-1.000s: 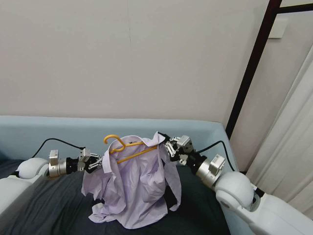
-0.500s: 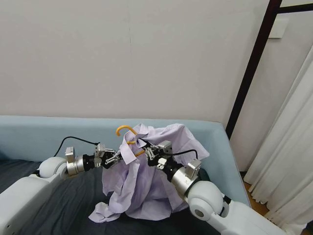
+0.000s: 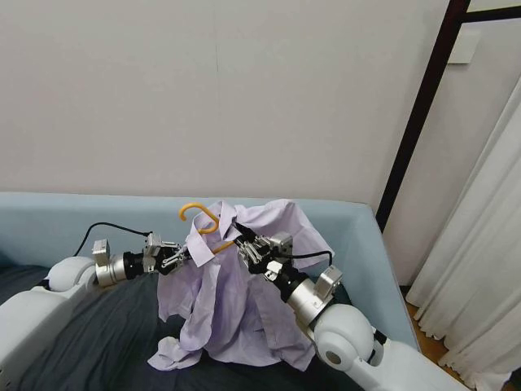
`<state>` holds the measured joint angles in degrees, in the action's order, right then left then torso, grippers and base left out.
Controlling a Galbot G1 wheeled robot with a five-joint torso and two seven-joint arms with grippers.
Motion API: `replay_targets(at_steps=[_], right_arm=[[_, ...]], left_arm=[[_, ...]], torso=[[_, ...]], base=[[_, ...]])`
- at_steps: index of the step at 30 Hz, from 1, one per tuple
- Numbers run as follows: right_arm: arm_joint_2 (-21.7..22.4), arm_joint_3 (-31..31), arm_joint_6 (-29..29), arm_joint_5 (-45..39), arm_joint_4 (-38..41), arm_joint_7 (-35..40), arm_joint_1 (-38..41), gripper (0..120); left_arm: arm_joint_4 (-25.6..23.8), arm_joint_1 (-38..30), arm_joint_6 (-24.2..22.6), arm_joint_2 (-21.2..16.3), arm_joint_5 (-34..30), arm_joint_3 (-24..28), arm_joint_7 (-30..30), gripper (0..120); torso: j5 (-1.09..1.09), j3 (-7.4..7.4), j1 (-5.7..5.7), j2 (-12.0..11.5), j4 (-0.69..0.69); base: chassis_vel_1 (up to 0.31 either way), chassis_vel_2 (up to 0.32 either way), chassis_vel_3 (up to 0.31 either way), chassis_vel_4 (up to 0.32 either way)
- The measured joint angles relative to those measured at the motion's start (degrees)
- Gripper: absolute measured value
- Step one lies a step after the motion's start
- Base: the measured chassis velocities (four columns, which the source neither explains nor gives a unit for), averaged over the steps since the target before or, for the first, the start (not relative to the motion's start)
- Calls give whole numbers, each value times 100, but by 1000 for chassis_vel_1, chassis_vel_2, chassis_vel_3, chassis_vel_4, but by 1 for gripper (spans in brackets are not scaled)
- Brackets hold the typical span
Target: Pick up the clothes from the sofa and hang them on the clothes hanger.
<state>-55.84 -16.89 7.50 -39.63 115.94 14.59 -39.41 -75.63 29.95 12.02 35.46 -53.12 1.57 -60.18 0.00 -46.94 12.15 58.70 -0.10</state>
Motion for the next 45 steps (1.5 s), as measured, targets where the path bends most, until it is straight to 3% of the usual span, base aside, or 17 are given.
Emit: replay_targets(at_steps=[4, 8, 12, 15, 18, 24, 30, 35, 42, 45], right_arm=[[51, 11, 480, 6, 170, 350, -151, 52], [170, 29, 498, -31, 286, 197, -399, 65], [290, 119, -154, -136, 298, -493, -686, 79], [394, 343, -971, -307, 241, -1439, -819, 92], [493, 596, -1189, -280, 195, -1772, -739, 98], [983, 1049, -611, 407, 129, -1393, -415, 100], [1368, 1351, 98, 737, 170, -909, -798, 100], [1325, 1342, 463, 824, 222, -465, -1016, 100], [1121, 1143, 372, 255, 312, -384, -900, 100], [1037, 1055, 457, 516, 196, -312, -758, 99]], left_arm=[[-72, -19, -20, -70, -80, -36, -3, 1], [-111, -19, -22, -105, -139, -94, 24, 1], [-120, -19, -22, -157, -178, -118, 58, 1], [-66, -8, -20, -210, -175, -121, 58, 1], [-61, 65, -19, -266, -136, -121, 2, 1], [-79, 268, -1, -346, 81, -120, -360, 1], [64, 182, 1, -243, 114, -111, -549, 1], [63, 140, 1, -243, 113, -100, -584, 1], [16, 148, 1, -256, 108, -97, -586, 1], [-33, 173, 1, -309, 96, -94, -597, 1]], torso=[[0, 0, 0, 0, 1], [-1, 0, 0, 0, 2], [0, 0, 0, 0, 0], [0, 0, 0, 0, 1], [0, 0, 0, 0, 1], [-2, 0, 0, 0, 4], [0, 0, 0, 0, -2], [0, 0, 0, 0, 2], [-1, 0, 0, 0, 1], [-2, 0, 0, 0, 3]], base=[[0, 0, 0, 0], [0, 0, 0, 0], [0, 0, 0, 0], [0, 0, 0, 0], [0, 0, 0, 0], [0, 0, 0, 0], [0, 0, 0, 0], [0, 0, 0, 0], [0, 0, 0, 0], [0, 0, 0, 0]])
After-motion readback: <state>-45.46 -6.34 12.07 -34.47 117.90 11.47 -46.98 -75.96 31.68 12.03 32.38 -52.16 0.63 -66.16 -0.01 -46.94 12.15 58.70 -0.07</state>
